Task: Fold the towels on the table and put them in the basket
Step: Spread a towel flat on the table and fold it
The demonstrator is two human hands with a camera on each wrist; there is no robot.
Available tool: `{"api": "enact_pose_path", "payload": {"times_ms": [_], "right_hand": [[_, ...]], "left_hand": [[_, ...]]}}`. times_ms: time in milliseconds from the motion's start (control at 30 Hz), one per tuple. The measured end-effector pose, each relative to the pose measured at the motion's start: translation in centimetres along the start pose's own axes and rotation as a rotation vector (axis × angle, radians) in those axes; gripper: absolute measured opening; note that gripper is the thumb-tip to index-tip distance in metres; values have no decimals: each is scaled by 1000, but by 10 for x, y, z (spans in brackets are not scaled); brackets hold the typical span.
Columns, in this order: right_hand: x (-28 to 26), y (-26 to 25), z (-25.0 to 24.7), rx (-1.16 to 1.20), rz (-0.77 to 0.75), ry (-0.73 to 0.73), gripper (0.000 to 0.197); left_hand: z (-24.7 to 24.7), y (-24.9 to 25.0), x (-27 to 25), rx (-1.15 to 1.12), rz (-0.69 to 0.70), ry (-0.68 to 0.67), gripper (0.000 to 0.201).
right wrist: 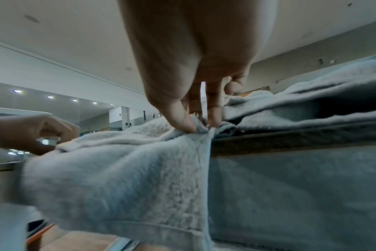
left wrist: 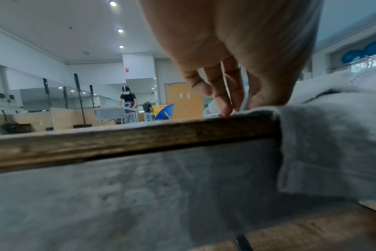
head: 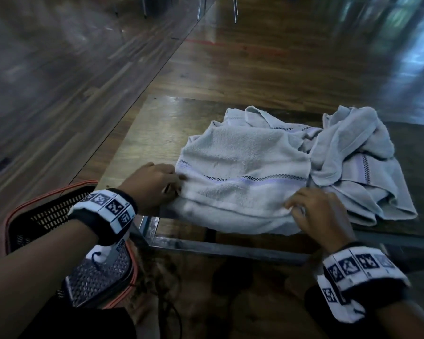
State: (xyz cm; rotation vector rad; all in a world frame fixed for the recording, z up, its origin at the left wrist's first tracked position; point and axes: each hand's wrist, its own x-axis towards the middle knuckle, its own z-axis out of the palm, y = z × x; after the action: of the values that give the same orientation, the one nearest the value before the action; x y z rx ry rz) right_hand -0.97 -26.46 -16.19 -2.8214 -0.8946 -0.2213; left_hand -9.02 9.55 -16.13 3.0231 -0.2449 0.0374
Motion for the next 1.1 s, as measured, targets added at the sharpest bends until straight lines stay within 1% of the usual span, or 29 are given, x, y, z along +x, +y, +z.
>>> {"api": "enact_pose_path", "payload": {"times_ms": [67,167,267,400,467,500,533,600,633,667,700,733,767,833,867,900,933,967,1000,1033,1100], "right_hand": [[21,8,2,13,57,-14,15],[48,19,8,-28,159,-8,16],[65,24,11,-44,202,13,20],[65,26,6,-44,209,-21,22],[59,24,-1,-14,195,43,22],[55,22,-6,-15,179,114,21],[51,21,-11,-41,152,197,20],[41,18,-24,-77,93,374,19],[35,17,-29,-57,67,450,18],[27,17,-34,-21,44,504,18],[20,18,-37,17,20,529,18],[12,19,-38,42,-6,515,17],[4,20,-36,50,-36,459,16],[-10,23,-30,32,-87,257,17],[-15,24,-25,13,-95,154,17],[-18,25,-21,-1,-90,66,17],[-20,26,-17,-6,-70,-7,16],[-21,27,-14,-2,-48,-61,13],[-21,28,-13,3,-33,-89,12],[-19,30,-12,5,-31,-89,11],[-18,31,-12,15,-49,-35,13]], "left_hand": [[1,3,13,23,-42,28,11],[0,10,37,84,-158,29,9],[-5,13,56,127,-242,9,9],[-12,13,59,109,-258,-44,14],[-19,13,53,89,-241,-29,12],[-24,12,49,61,-236,12,11],[-29,12,45,27,-226,81,9],[-38,11,35,-36,-180,266,5],[-42,12,29,-57,-143,351,3],[-46,13,22,-68,-96,408,2],[-48,14,15,-64,-40,430,4],[-48,15,7,-52,17,402,6],[-45,15,1,-36,57,321,6],[-34,14,-12,31,68,30,5],[-28,13,-16,65,59,-89,9],[-23,11,-19,68,52,-156,14],[-22,10,-20,28,39,-170,18],[-22,9,-21,-18,31,-155,20],[-22,8,-20,-41,32,-136,20],[-22,7,-20,-42,41,-124,20],[-24,7,-20,-32,68,-92,19]]}}
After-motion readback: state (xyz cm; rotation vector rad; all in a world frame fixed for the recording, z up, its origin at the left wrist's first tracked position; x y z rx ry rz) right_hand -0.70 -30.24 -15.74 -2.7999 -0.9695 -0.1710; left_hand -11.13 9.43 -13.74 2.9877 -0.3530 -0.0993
